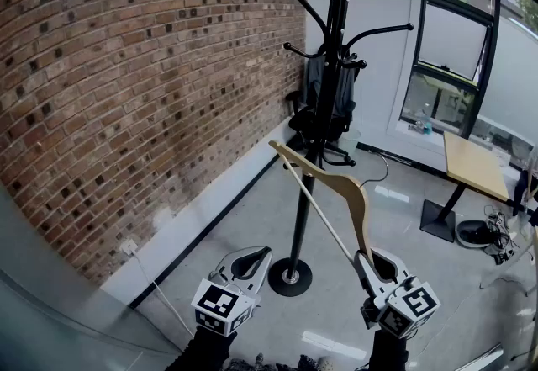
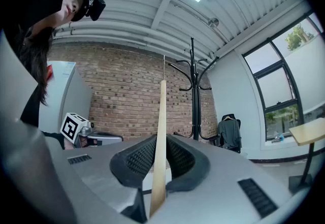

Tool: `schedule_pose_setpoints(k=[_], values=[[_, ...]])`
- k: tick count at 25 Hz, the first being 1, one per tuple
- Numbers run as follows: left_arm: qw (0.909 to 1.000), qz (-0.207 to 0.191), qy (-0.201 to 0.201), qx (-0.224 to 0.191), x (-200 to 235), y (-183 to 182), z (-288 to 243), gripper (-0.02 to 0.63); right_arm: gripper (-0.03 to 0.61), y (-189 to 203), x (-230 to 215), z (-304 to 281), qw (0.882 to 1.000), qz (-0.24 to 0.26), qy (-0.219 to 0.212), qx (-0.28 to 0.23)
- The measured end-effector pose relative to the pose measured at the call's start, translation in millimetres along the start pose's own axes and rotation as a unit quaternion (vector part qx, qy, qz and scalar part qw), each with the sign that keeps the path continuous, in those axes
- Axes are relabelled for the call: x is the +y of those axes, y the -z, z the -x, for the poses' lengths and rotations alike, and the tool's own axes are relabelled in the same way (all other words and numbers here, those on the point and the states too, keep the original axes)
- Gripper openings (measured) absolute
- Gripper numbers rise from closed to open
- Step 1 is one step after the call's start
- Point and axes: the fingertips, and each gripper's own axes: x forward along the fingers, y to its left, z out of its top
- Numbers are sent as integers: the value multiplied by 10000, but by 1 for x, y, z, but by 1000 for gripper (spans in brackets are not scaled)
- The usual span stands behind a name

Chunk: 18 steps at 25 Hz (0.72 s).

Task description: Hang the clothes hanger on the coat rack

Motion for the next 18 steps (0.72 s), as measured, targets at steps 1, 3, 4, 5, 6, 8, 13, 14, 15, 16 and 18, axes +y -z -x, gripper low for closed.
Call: schedule_pose_setpoints(k=[1,3,4,5,6,8,13,14,15,16,18], values=[[10000,3,-24,-5,-3,1,-6,8,59,-1,-7,1,10000,2,-43,-6],[10000,10,-83,-14,-9,1,-18,8,59,-2,-20,3,9999,11,-136,-12],[9999,13,-126,-17,-12,1,-24,8,59,-3,-28,4,9998,19,-191,-12],[9998,15,-176,-19,-15,0,-31,8,58,-4,-36,4,9997,31,-250,-3],[9997,16,-227,-16,-19,-1,-39,8,59,-5,-45,4,9995,44,-316,16],[9995,23,-312,7,-27,-3,-55,8,59,-5,-63,4,9989,61,-462,72],[9981,23,-616,1,-50,-14,-95,8,59,-8,-112,4,9960,54,-885,144],[9976,23,-694,1,-53,-15,-102,8,59,-8,-121,3,9951,53,-971,151],[9970,28,-770,13,-57,-16,-108,8,58,-9,-129,3,9942,53,-1060,164],[9964,37,-843,32,-60,-16,-114,8,59,-10,-136,2,9931,52,-1157,185],[9951,58,-987,76,-66,-16,-123,8,59,-10,-149,2,9904,47,-1355,250]])
